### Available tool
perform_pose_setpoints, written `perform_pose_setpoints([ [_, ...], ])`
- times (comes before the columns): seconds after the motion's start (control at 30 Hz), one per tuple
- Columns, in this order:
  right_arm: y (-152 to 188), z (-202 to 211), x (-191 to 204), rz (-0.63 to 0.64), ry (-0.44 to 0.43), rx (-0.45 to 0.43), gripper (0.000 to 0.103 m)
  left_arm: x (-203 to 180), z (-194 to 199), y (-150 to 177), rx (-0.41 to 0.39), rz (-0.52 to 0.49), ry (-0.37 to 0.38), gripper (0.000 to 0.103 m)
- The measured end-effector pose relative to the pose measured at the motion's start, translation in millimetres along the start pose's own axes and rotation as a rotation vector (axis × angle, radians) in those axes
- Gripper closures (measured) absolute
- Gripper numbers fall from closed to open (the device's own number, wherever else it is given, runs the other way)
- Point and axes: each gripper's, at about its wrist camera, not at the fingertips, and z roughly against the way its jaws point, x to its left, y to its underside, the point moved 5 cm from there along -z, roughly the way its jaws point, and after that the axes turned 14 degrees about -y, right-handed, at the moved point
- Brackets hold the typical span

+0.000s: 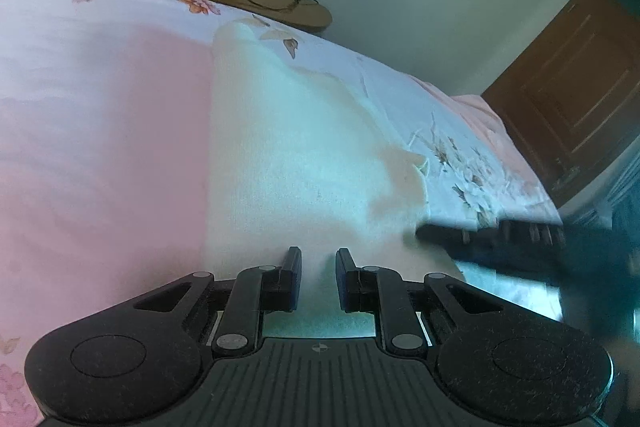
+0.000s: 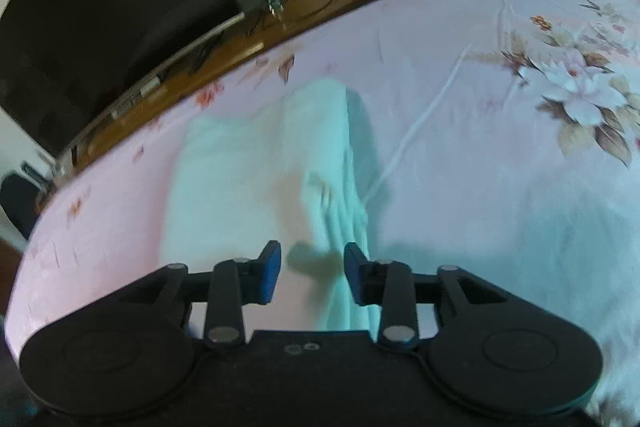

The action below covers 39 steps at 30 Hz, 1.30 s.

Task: Fold small clothes

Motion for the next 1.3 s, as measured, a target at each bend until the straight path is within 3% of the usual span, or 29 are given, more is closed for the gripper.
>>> perform_pose_setpoints([
  [0.3,35,-5,5,0.053,0.113,0.072,0.076,2,-9,-5,0.03,0.032,0.047,0.086],
  [0.33,35,-6,7,0.078,0.128,0.078,0.082,1,-8,-5,0.031,0.032,0.046,0.086],
  [0.37,36,-4,8,0.098,0.135,0.08,0.095,1,-9,-4,0.03,0.031,0.046,0.086],
  [0.4,37,-2,10,0.108,0.123,0.086,0.098,1,-9,-4,0.03,0.03,0.044,0.086],
  [0.47,40,3,12,0.131,0.12,0.093,0.099,2,-8,-4,0.038,0.03,0.041,0.086],
  [0.6,38,3,-1,0.206,0.194,0.093,0.099,0,-6,-7,0.041,0.033,0.009,0.086],
  [0.83,37,5,-13,0.21,0.136,0.112,0.098,-3,16,-20,0.011,0.044,-0.057,0.086],
  [0.9,31,11,-12,0.177,0.083,0.11,0.097,-5,18,-29,0.007,0.055,-0.082,0.086],
  [0.93,27,14,-13,0.156,0.055,0.103,0.085,-6,19,-34,0.004,0.069,-0.097,0.086],
  [0.97,19,19,-12,0.138,0.026,0.083,0.073,-8,18,-39,0.001,0.082,-0.108,0.086],
  [1.03,3,26,-7,0.146,-0.014,0.018,0.067,-13,14,-52,-0.016,0.094,-0.122,0.086],
  [1.17,-38,17,10,0.229,0.006,-0.063,0.068,-21,-5,-85,-0.074,0.077,-0.184,0.086],
  [1.3,-70,-28,29,0.295,0.007,-0.073,0.066,-15,-43,-115,-0.107,0.101,-0.283,0.086],
])
